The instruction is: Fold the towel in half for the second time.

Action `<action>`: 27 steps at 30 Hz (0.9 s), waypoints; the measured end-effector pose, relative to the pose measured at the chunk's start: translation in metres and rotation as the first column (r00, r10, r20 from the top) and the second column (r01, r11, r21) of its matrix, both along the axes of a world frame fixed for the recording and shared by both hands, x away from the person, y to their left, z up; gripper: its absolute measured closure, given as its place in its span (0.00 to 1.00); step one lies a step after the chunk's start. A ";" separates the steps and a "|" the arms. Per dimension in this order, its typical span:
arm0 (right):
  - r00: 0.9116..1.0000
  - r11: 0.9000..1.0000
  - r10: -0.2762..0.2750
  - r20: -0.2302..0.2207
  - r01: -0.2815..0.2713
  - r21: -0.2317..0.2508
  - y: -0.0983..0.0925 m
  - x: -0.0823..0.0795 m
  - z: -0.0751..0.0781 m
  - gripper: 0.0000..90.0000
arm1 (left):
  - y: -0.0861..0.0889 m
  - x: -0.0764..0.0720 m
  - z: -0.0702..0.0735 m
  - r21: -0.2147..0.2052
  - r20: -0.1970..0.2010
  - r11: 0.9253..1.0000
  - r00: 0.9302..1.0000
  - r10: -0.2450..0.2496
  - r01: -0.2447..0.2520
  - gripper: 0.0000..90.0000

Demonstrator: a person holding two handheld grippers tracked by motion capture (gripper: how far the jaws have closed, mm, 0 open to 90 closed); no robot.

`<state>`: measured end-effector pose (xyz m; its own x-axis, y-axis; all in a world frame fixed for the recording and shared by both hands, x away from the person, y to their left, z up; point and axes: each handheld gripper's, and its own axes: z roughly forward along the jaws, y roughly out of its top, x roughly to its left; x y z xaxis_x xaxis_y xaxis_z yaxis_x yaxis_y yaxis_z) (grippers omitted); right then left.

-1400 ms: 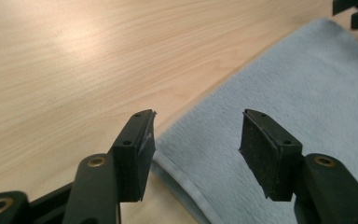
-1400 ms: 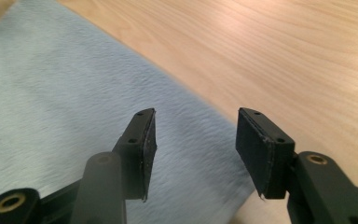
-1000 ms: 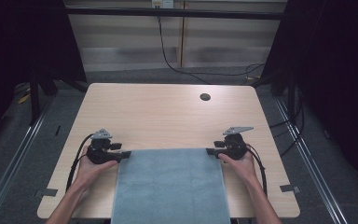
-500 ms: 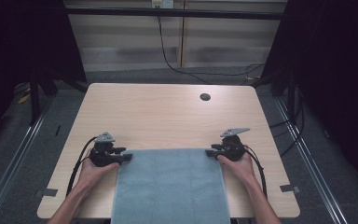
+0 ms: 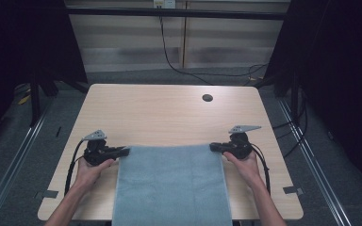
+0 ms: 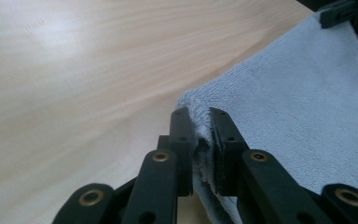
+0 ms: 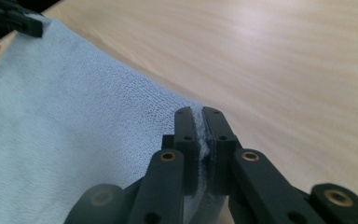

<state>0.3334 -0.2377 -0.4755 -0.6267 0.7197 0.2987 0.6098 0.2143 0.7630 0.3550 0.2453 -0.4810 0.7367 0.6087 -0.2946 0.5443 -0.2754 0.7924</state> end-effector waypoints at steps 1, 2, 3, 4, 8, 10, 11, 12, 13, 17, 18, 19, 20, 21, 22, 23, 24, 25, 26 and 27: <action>1.000 1.000 -0.003 0.014 0.002 0.012 -0.001 0.001 0.003 0.95 | 0.001 0.002 0.004 -0.029 0.008 1.000 1.000 0.009 -0.008 0.90; 1.000 1.000 -0.007 0.024 0.007 0.021 -0.001 0.003 0.007 0.95 | 0.001 0.004 0.008 -0.045 0.000 0.999 1.000 0.009 -0.009 0.90; 0.999 0.999 -0.024 0.041 0.022 0.039 -0.001 0.007 0.014 0.95 | 0.000 0.006 0.013 -0.051 0.014 0.999 1.000 0.013 -0.012 0.90; 0.999 0.999 -0.024 0.041 0.022 0.039 -0.001 0.007 0.014 0.95 | -0.002 0.009 0.018 -0.056 0.018 0.998 1.000 0.015 -0.014 0.90; 0.997 0.999 -0.025 0.079 0.023 0.028 0.000 0.017 0.036 0.95 | -0.006 0.021 0.042 -0.053 0.060 0.999 0.998 0.006 -0.003 0.90; 0.993 0.999 -0.035 0.108 0.032 0.035 -0.002 0.021 0.050 0.96 | -0.006 0.028 0.056 -0.067 0.083 0.998 0.996 0.016 -0.011 0.90; 0.990 0.997 -0.052 0.134 0.044 0.065 -0.005 0.026 0.064 0.96 | -0.006 0.032 0.062 -0.067 0.095 0.998 0.995 0.018 -0.012 0.90; 0.990 0.997 -0.052 0.134 0.044 0.065 -0.005 0.026 0.064 0.96 | -0.006 0.037 0.068 -0.067 0.101 0.998 0.995 0.024 -0.017 0.90; 0.985 0.996 -0.065 0.159 0.054 0.075 -0.008 0.031 0.074 0.96 | -0.006 0.041 0.074 -0.070 0.109 0.997 0.994 0.030 -0.022 0.90; 0.979 0.994 -0.091 0.181 0.079 0.072 -0.011 0.043 0.091 0.96 | -0.010 0.054 0.098 -0.105 0.145 0.994 0.988 0.051 -0.036 0.90; 0.979 0.994 -0.091 0.181 0.079 0.072 -0.011 0.043 0.091 0.96 | -0.010 0.054 0.098 -0.105 0.145 0.994 0.988 0.051 -0.036 0.90; 0.977 0.994 -0.097 0.188 0.085 0.069 -0.013 0.046 0.095 0.96 | -0.012 0.057 0.102 -0.104 0.149 0.994 0.987 0.052 -0.037 0.90; 0.976 0.993 -0.104 0.192 0.092 0.072 -0.014 0.048 0.100 0.96 | -0.013 0.059 0.105 -0.105 0.152 0.994 0.987 0.050 -0.035 0.90; 0.974 0.993 -0.109 0.198 0.096 0.075 -0.015 0.050 0.104 0.96 | -0.014 0.061 0.109 -0.111 0.157 0.993 0.986 0.052 -0.035 0.90; 0.972 0.992 -0.116 0.205 0.102 0.077 -0.016 0.051 0.109 0.96 | -0.015 0.063 0.113 -0.117 0.159 0.992 0.986 0.056 -0.037 0.90; 0.969 0.991 -0.121 0.214 0.107 0.079 -0.017 0.052 0.114 0.96 | -0.016 0.065 0.116 -0.114 0.168 0.993 0.984 0.057 -0.038 0.90; 0.963 0.991 -0.126 0.236 0.111 0.077 -0.018 0.054 0.125 0.96 | -0.017 0.066 0.120 -0.117 0.173 0.992 0.983 0.059 -0.038 0.90; 0.963 0.991 -0.126 0.236 0.111 0.077 -0.018 0.054 0.125 0.96 | -0.017 0.067 0.123 -0.126 0.181 0.991 0.982 0.060 -0.037 0.90; 0.961 0.991 -0.130 0.244 0.115 0.074 -0.018 0.054 0.129 0.96 | -0.018 0.067 0.126 -0.133 0.186 0.990 0.981 0.061 -0.037 0.90; 0.957 0.991 -0.131 0.258 0.118 0.065 -0.020 0.054 0.138 0.96 | -0.019 0.067 0.128 -0.126 0.194 0.991 0.979 0.057 -0.033 0.90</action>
